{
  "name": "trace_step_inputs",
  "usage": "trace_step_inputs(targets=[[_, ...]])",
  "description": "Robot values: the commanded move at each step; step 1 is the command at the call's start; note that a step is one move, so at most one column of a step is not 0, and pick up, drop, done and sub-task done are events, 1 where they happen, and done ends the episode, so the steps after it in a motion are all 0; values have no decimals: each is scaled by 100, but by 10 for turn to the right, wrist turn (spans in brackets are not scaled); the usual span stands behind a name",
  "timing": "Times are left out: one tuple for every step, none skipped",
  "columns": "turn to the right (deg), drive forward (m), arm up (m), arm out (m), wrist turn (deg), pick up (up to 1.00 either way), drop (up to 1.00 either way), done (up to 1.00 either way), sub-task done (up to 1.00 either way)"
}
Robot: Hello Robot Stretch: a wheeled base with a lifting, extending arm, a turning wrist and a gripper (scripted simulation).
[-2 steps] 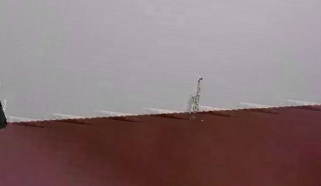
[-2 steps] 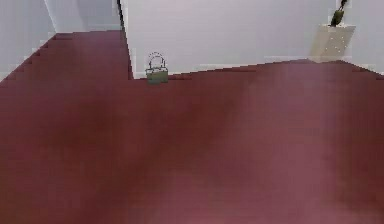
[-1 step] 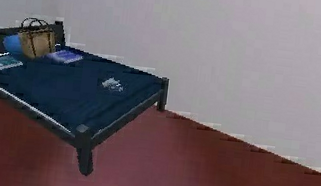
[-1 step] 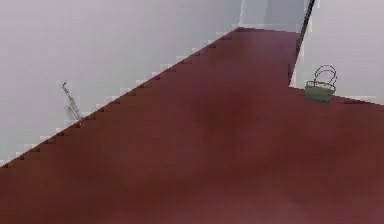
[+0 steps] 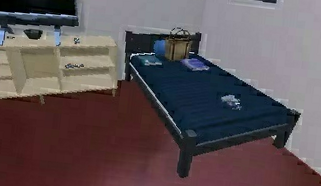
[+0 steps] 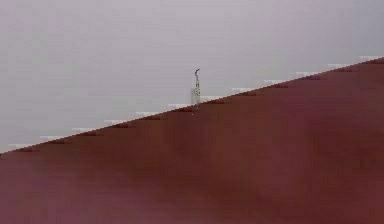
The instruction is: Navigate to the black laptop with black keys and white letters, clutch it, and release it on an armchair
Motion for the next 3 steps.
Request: trace_step_inputs(targets=[[0,30,0,0,0,0,0,0,0],[-450,0,0,0,0,0,0,0,0],[-390,0,0,0,0,0,0,0,0]])
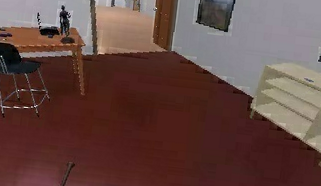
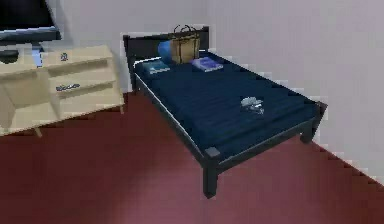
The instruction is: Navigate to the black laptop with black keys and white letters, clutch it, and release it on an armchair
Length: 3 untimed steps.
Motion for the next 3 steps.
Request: trace_step_inputs(targets=[[0,100,0,0,0,0,0,0,0],[0,35,0,0,0,0,0,0,0],[-270,0,0,0,0,0,0,0,0]])
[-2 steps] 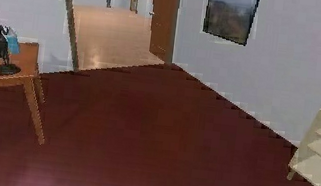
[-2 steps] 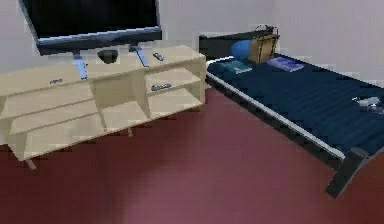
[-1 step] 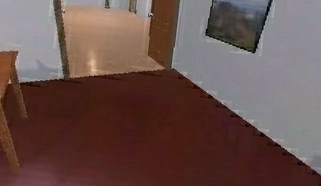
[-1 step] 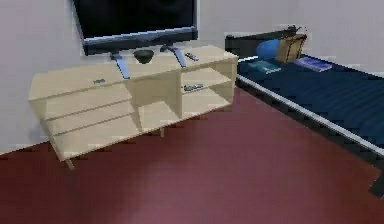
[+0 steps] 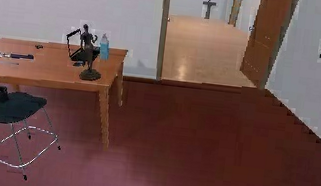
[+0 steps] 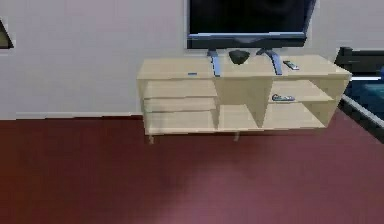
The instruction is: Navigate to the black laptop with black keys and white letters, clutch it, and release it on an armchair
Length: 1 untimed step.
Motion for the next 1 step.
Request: trace_step_inputs(targets=[[-30,0,0,0,0,0,0,0,0]])
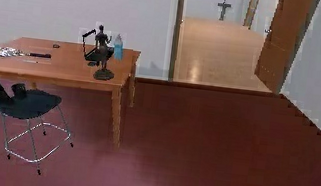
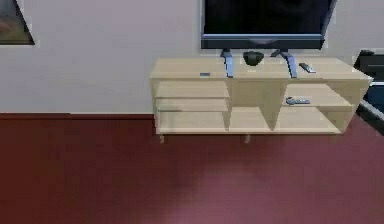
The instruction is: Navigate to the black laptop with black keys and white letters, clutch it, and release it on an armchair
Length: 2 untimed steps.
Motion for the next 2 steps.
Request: trace_step_inputs(targets=[[0,50,0,0,0,0,0,0,0],[-450,0,0,0,0,0,0,0,0]])
